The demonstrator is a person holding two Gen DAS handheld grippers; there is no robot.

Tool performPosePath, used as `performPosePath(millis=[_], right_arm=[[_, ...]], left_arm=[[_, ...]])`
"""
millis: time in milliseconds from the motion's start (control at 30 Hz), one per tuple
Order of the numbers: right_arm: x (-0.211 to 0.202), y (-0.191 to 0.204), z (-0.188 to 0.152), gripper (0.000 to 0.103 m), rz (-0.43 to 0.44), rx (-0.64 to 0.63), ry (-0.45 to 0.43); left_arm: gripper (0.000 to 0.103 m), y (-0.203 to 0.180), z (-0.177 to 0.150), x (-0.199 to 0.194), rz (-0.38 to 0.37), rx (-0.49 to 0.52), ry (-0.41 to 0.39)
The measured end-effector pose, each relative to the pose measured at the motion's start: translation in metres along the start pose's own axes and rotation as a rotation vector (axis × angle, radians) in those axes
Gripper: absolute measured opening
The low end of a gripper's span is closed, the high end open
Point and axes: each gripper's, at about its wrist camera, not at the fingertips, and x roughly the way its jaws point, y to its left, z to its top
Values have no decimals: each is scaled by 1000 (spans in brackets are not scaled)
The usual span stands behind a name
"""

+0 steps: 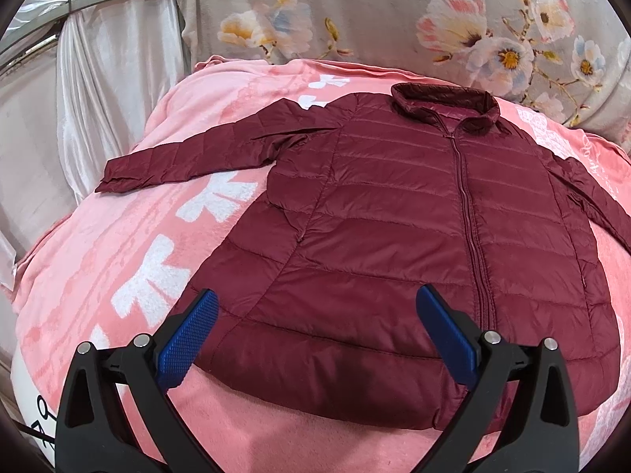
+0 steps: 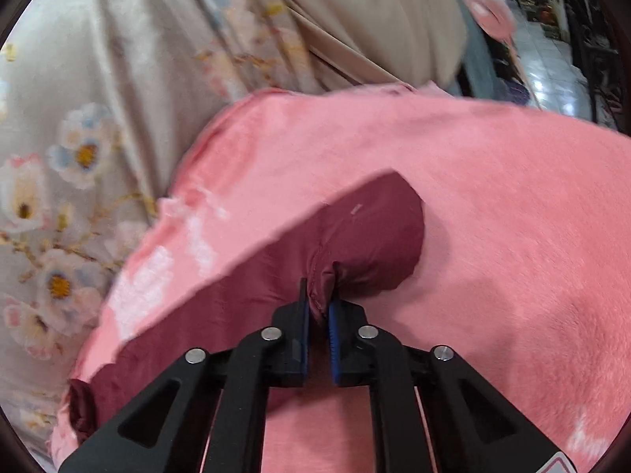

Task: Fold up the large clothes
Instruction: 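Grasp the red jacket sleeve cuff with the right tool and lift it, then fold the held sleeve across the jacket body and open the right tool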

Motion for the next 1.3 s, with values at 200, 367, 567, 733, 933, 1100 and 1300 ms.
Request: performPosePath(millis=[200,367,567,733,933,1100,1300], right_arm=[[-62,145,-28,6,272,-319,-72],[-97,259,-114,6,489,-586,3],[-103,319,-225,6,633,-727,193],[-86,339,-302,9,662,-815,345],[-88,328,-364,50,640,-893,466],[-109,287,-337,59,636,-806,409],[-93,226,-266,59,502,-622,347]], left_arm=[[98,11,6,2,-19,-43,-11],[98,27,14,-3,-55,-90,-30],[98,53,27,-5,-89,-142,-57],[98,69,40,9,-144,-194,-43],[98,63,59,35,-246,-225,-13],[98,34,76,67,-357,-226,39],[96,-8,78,135,-434,-263,215]])
